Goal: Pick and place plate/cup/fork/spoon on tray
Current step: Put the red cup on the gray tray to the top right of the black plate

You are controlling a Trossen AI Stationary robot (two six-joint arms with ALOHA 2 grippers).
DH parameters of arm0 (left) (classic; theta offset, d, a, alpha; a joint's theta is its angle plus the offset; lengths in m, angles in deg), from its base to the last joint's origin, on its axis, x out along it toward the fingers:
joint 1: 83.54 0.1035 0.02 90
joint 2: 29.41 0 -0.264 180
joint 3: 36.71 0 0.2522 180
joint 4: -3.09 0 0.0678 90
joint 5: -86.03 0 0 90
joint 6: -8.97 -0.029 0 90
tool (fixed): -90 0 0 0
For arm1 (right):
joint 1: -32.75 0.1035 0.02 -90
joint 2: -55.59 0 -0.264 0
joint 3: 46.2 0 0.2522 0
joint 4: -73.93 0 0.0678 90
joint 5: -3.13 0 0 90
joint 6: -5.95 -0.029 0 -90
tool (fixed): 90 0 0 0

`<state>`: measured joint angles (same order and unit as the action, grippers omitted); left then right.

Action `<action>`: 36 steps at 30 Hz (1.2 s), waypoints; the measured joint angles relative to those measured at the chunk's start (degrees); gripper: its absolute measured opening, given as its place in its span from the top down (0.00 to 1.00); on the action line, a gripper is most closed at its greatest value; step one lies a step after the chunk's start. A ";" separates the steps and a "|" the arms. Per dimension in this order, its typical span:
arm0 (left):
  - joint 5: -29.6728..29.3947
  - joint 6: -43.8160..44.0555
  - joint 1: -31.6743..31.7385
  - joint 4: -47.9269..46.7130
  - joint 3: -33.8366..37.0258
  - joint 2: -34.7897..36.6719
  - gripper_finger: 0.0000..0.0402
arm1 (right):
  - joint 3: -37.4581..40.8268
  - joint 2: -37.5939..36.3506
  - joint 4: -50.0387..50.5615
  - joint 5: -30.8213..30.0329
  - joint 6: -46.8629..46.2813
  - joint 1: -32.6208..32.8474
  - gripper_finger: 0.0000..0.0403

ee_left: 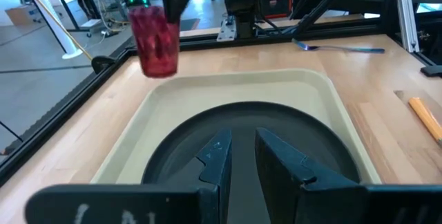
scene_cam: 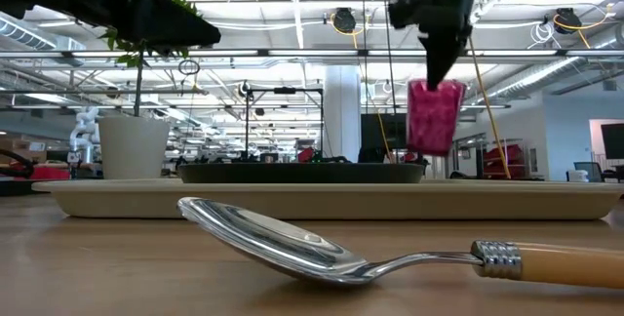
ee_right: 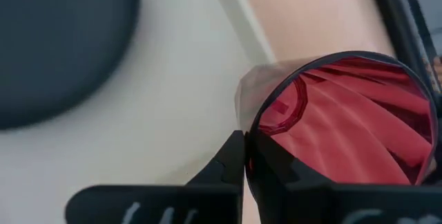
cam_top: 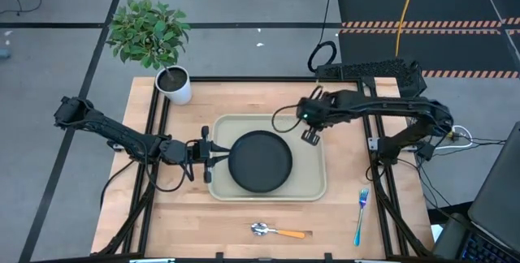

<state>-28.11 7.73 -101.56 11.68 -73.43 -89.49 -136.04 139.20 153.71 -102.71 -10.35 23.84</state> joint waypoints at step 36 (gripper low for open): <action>0.00 0.27 0.00 -1.12 0.00 0.00 0.83 | 0.00 9.87 -5.60 6.69 -1.05 3.03 0.88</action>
<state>-28.11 8.00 -101.56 10.56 -73.43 -89.49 -136.04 149.06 148.11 -96.02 -11.40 26.86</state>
